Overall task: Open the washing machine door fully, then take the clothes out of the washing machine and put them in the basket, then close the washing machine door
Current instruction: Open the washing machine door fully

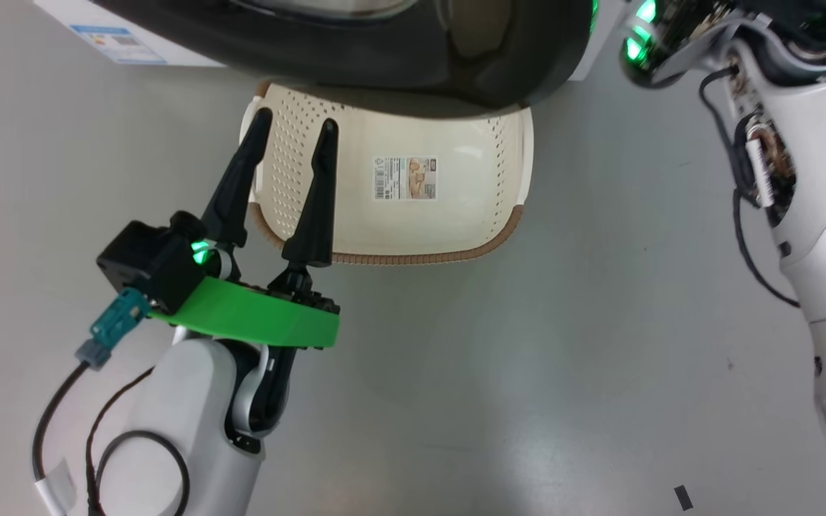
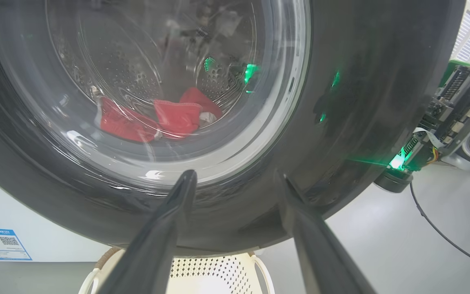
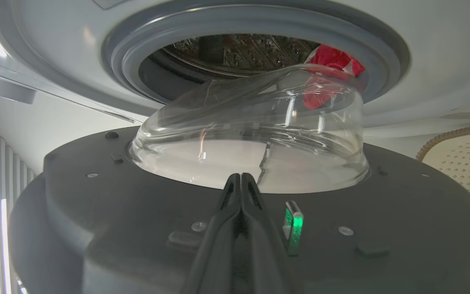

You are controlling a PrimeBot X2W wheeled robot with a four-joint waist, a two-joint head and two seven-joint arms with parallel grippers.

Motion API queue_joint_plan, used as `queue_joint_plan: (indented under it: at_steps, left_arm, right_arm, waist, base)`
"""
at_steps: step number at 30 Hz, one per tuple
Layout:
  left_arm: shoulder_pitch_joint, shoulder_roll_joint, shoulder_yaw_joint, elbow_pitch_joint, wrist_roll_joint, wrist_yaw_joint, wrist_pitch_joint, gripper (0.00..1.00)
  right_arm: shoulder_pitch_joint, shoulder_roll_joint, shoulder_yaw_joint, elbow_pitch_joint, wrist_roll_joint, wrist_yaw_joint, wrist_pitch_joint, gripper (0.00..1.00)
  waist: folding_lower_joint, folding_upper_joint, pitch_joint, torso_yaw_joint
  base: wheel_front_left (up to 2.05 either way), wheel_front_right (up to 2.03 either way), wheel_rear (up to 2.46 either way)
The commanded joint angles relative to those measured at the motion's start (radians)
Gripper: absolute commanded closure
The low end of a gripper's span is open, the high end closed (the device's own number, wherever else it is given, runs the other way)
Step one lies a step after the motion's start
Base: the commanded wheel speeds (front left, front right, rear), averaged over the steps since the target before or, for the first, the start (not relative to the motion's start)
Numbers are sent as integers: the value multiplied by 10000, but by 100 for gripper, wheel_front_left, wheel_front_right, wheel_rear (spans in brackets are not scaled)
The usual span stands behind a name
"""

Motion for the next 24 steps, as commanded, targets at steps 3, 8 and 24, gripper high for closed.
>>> queue_joint_plan:
  at_steps: [3,8,24]
  left_arm:
    - [226,258,347,-162,161,-39,-120,0]
    - [334,258,345,-24,301,-89,-120,0]
    - [411,258,535,188,441,-187,-120,0]
  right_arm:
    - [393,365,224,-285,-114,39,107,100]
    - [700,422,372,-313,-75,39,147,100]
    - [1259,298,164,-920,-879,39,-1627,0]
  waist:
    - [-1,0,-234,-149]
    - [-1,0,-484,-225]
    - [-1,0,-723,-394]
  base:
    - [0,0,0]
    - [0,0,0]
    - [0,0,0]
